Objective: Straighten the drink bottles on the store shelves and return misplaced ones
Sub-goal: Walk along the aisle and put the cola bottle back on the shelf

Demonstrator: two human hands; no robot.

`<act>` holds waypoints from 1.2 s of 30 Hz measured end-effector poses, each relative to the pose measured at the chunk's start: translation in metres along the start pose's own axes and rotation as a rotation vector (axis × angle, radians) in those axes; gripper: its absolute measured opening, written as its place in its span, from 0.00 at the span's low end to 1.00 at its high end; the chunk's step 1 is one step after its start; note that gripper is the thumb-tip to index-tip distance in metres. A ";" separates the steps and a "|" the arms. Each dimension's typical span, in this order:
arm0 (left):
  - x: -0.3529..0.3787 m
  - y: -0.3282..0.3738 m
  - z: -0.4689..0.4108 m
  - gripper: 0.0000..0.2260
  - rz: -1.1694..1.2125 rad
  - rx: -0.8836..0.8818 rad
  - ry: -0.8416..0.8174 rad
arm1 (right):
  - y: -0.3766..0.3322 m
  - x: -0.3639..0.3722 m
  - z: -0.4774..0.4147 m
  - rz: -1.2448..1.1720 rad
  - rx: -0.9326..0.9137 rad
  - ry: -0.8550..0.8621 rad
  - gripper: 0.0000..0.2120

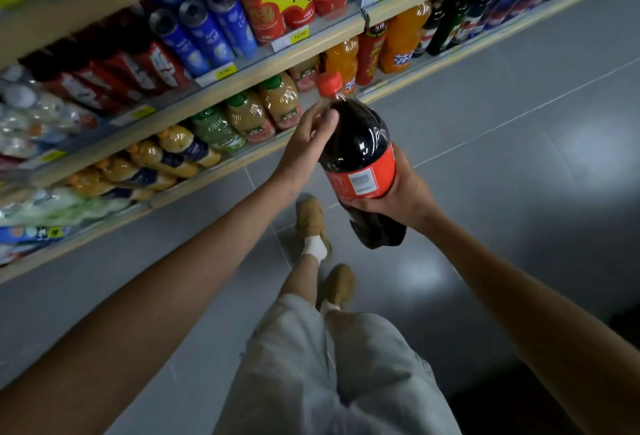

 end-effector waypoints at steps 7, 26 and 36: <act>0.002 -0.060 0.127 0.46 0.281 -0.187 -0.207 | -0.105 0.027 0.054 -0.296 -0.025 -0.124 0.37; -0.246 -0.183 0.354 0.42 0.827 -0.029 0.237 | -0.310 0.319 0.149 -0.327 -0.021 -0.640 0.36; -0.406 -0.306 0.495 0.23 0.956 -0.016 0.373 | -0.395 0.543 0.216 -0.124 -0.150 -0.871 0.36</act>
Point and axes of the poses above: each hand's wrist, its own z-axis away from the middle knuckle, its own x-axis out of the palm, y = z × x, the point moved 9 cm from there along -z, towards the middle knuckle, and after that the axes turned 14 degrees about -x, right-handed, at the moved point
